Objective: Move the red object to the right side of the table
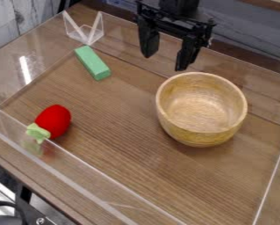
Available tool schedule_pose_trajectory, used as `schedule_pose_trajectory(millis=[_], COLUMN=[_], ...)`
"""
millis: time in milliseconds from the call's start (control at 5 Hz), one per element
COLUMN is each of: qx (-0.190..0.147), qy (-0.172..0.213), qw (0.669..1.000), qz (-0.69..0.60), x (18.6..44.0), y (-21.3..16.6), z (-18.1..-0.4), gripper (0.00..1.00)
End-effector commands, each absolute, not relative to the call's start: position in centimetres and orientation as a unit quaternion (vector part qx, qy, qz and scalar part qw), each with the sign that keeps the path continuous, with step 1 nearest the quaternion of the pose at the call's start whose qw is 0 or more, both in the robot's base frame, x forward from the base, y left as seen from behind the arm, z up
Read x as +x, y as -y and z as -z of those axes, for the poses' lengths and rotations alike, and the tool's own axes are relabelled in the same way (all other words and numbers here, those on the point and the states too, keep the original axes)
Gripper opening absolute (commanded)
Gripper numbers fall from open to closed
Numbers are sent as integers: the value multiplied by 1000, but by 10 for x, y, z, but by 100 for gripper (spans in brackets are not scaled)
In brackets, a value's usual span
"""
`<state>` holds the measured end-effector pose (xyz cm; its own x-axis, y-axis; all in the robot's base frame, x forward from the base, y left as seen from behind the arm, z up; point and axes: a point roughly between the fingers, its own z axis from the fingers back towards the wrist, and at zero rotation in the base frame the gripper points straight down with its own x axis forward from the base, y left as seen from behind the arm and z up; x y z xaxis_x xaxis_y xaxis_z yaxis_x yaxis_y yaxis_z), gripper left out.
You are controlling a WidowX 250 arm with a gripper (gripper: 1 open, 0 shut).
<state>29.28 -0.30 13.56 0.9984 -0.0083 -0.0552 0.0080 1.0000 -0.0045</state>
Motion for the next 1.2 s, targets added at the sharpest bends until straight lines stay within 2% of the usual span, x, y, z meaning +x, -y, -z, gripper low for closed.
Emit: schedule_pose_trajectory(millis=[0, 200, 400, 600, 800, 1000], qx=[-4, -4, -1, 2, 0, -3], qy=[-40, -43, -34, -23, -23, -17], qw=[999, 999, 999, 999, 999, 1000], qz=[-8, -26, -34, -40, -34, -25], x=[282, 251, 219, 193, 177, 176], y=[-2, -23, -61, -93, -111, -118], z=[-135, -137, -137, -132, -116, -106], gripper=[100, 100, 100, 0, 100, 100])
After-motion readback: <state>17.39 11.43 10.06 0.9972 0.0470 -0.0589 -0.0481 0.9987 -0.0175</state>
